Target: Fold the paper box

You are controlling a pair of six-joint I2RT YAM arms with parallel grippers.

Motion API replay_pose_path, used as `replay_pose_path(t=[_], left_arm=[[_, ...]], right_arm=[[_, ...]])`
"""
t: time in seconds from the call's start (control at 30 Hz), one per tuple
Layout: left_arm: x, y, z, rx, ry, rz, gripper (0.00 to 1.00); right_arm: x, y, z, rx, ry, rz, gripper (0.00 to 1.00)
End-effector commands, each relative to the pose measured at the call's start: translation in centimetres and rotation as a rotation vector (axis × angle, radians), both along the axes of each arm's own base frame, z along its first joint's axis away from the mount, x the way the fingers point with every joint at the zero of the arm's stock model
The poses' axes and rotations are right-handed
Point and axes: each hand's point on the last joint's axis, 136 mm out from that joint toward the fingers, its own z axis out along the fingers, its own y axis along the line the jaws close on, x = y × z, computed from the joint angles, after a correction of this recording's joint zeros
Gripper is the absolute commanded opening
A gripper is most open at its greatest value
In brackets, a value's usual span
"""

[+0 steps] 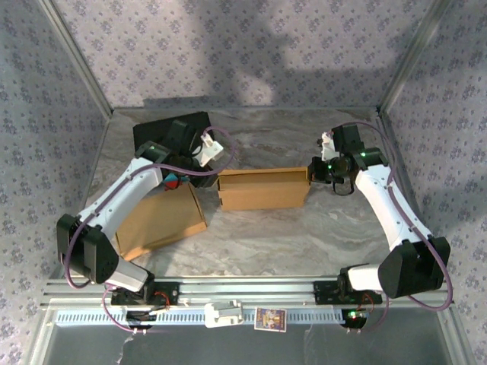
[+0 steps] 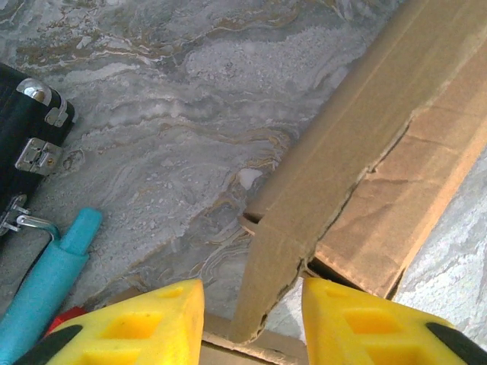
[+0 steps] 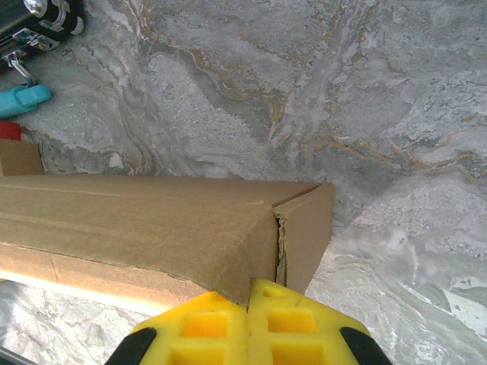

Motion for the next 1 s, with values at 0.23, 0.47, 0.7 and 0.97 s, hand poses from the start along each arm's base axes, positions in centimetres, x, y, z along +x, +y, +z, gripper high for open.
replay_pose_path(t=[0.23,0.47,0.7,0.97], left_arm=[[0.2,-1.1,0.7,-0.036,0.006,-0.019,0.09],[0.0,-1.7,1.5,-0.069,0.033,0.016,0.01],[-0.9,-2.5,1.6,-0.097,0.145,0.111,0.0],[-1.9,-3.5,1.4,-0.115,0.294,0.244,0.0]], right_arm=[[-0.5,0.3,0.1,0.001,0.024,0.011,0.0],[-0.5,0.5,0.0,-0.015,0.021,0.004,0.0],[-0.5,0.6,0.1,-0.043,0.004,-0.011,0.0],[-0.5,0.9,0.0,-0.072,-0.01,-0.022,0.0]])
